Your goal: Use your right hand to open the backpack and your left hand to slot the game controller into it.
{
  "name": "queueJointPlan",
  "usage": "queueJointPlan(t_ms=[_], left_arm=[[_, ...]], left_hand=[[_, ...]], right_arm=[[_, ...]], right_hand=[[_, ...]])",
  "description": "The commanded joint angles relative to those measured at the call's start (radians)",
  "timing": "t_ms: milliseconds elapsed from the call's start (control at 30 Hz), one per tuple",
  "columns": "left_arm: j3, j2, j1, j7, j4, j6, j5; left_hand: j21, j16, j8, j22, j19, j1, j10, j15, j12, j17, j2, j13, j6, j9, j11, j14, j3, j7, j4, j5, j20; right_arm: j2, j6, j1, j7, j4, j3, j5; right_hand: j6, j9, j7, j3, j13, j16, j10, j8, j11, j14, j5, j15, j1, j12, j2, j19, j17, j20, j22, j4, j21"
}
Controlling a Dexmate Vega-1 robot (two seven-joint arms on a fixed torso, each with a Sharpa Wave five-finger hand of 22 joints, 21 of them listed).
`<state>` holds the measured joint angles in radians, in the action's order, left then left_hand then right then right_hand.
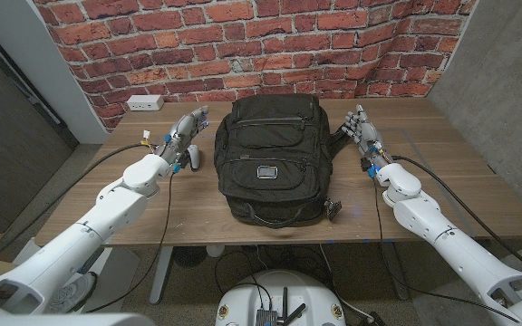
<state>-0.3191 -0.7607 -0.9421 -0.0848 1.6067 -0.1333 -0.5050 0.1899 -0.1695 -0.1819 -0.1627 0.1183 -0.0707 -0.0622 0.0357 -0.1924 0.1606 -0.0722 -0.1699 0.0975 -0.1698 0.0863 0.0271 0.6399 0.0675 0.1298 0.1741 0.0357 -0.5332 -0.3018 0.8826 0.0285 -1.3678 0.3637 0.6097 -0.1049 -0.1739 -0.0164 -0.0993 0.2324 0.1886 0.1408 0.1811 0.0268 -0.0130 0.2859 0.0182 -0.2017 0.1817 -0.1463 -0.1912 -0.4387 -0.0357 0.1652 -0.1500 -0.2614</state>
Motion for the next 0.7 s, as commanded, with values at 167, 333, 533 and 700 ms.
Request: queueJointPlan(t_ms=[167, 333, 533, 700], left_arm=[[0.042, -0.120, -0.040, 0.039, 0.046, -0.008, 0.058], [0.051, -0.156, -0.042, 0.051, 0.055, 0.004, 0.079], [0.070, -0.206, -0.049, 0.060, 0.079, 0.033, 0.097], [0.078, -0.269, -0.046, 0.076, 0.120, 0.089, 0.130]], left_hand=[[-0.004, -0.004, -0.005, -0.002, 0.016, -0.032, 0.000, 0.062, 0.000, 0.004, 0.019, -0.005, 0.000, -0.003, 0.018, 0.006, 0.007, 0.011, 0.035, 0.009, 0.072], [-0.005, -0.005, -0.006, -0.002, 0.017, -0.049, -0.002, 0.069, 0.000, 0.004, 0.025, -0.005, -0.003, -0.003, 0.026, 0.007, 0.012, 0.018, 0.049, 0.011, 0.074], [-0.006, -0.007, -0.010, -0.002, 0.019, -0.076, -0.009, 0.081, -0.002, 0.004, 0.032, -0.005, 0.002, -0.004, 0.038, 0.013, 0.019, 0.030, 0.060, 0.013, 0.074], [-0.006, -0.008, -0.014, -0.001, 0.022, -0.101, -0.019, 0.086, -0.005, 0.004, 0.037, -0.005, 0.009, -0.004, 0.046, 0.021, 0.026, 0.041, 0.064, 0.015, 0.075]], right_arm=[[-0.002, -0.006, 0.014, 0.007, -0.015, -0.003, -0.002], [-0.002, -0.005, 0.019, 0.015, -0.022, -0.004, -0.004], [0.005, -0.013, 0.016, 0.014, -0.012, 0.000, -0.007], [0.011, -0.021, 0.014, 0.012, -0.002, 0.001, -0.007]], right_hand=[[-0.002, -0.002, 0.003, -0.006, -0.002, 0.005, 0.003, 0.004, -0.007, -0.003, 0.008, 0.009, 0.010, 0.008, -0.020, -0.008, 0.004, -0.003, 0.002, -0.003, 0.005], [-0.003, -0.002, 0.002, -0.008, -0.004, 0.005, 0.003, 0.004, -0.007, -0.004, 0.008, 0.010, 0.012, 0.008, -0.020, -0.010, 0.006, -0.003, 0.002, -0.003, 0.007], [-0.003, -0.002, 0.003, -0.009, -0.007, 0.005, 0.004, 0.004, -0.008, -0.004, 0.008, 0.010, 0.013, 0.008, -0.020, -0.011, 0.008, -0.003, 0.002, -0.003, 0.009], [-0.003, -0.002, 0.003, -0.012, -0.010, 0.006, 0.004, 0.004, -0.008, -0.004, 0.008, 0.010, 0.015, 0.009, -0.020, -0.012, 0.011, -0.003, 0.002, -0.003, 0.012]])
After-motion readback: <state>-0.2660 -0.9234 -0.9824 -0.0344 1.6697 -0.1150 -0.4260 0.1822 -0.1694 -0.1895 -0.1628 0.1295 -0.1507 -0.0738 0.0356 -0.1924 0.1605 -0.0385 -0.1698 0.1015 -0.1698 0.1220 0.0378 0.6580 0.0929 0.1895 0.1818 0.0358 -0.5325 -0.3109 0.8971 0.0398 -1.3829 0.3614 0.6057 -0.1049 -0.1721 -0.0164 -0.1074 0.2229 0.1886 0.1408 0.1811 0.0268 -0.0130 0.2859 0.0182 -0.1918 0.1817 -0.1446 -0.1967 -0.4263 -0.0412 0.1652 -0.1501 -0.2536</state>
